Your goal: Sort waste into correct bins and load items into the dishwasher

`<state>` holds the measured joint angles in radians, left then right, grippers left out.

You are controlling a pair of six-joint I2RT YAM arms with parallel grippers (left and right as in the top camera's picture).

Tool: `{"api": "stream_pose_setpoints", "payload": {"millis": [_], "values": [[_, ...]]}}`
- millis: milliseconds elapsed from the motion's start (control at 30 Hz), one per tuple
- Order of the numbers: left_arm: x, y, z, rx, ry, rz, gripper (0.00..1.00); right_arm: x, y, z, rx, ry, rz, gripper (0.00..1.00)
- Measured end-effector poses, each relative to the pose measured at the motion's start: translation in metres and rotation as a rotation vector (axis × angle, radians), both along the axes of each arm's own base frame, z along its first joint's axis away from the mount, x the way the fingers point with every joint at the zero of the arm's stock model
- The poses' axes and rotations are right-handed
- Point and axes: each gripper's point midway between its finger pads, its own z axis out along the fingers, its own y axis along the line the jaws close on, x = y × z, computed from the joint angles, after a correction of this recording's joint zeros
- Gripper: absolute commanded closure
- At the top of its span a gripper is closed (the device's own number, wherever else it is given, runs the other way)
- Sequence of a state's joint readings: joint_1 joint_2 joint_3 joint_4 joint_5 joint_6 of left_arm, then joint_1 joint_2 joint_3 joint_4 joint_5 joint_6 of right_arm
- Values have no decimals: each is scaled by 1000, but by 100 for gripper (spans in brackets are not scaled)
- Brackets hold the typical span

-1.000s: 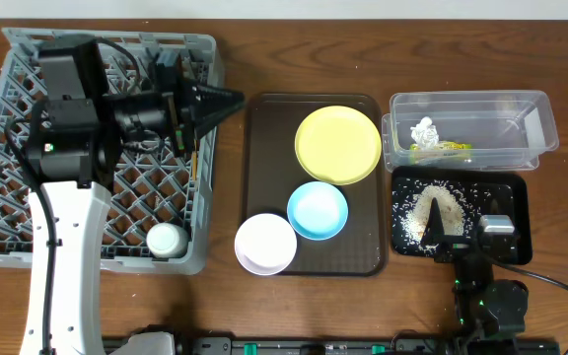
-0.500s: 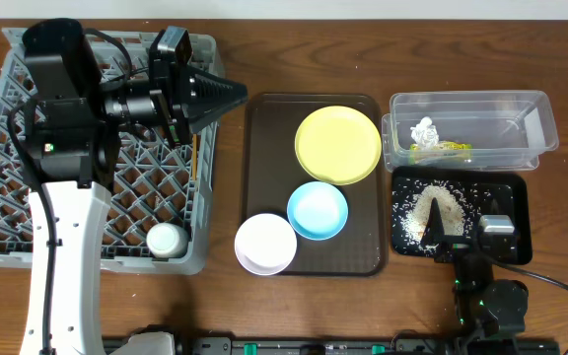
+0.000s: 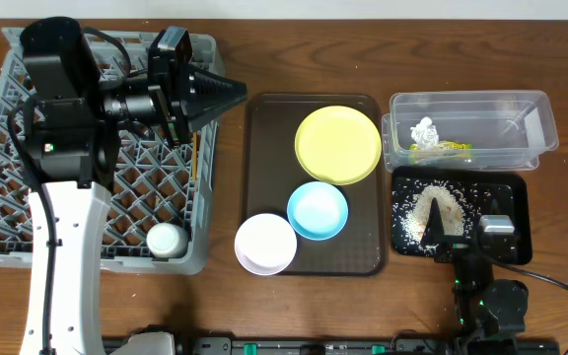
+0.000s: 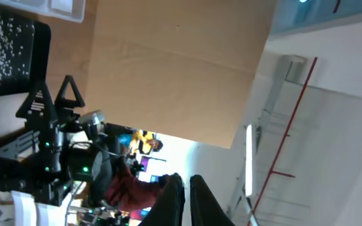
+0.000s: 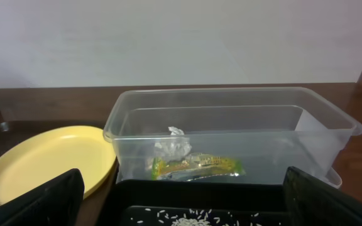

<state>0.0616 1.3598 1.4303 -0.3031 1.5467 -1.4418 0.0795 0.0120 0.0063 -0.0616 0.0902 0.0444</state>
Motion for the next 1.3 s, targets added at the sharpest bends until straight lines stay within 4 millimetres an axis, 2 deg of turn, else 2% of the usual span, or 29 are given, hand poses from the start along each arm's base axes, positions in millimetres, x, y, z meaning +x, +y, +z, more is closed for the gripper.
{"api": "stream_pose_setpoints", "payload": {"millis": [367,933,1033,1100,1133,1167,1200,1300], "values": [[0,0,0,-6,43,2,92,0,0,0,0,0,0,1],[0,0,0,-1,11,1,92,0,0,0,0,0,0,1],[0,0,0,1,-6,1,70,0,0,0,0,0,0,1],[0,0,0,1,-2,1,71,0,0,0,0,-1,0,1],[0,0,0,1,-3,0,75,0,0,0,0,0,0,1],[0,0,0,1,-4,0,81,0,0,0,0,0,0,1],[0,0,0,0,-1,0,92,0,0,0,0,0,0,1],[0,0,0,1,-9,1,92,0,0,0,0,-1,0,1]]}}
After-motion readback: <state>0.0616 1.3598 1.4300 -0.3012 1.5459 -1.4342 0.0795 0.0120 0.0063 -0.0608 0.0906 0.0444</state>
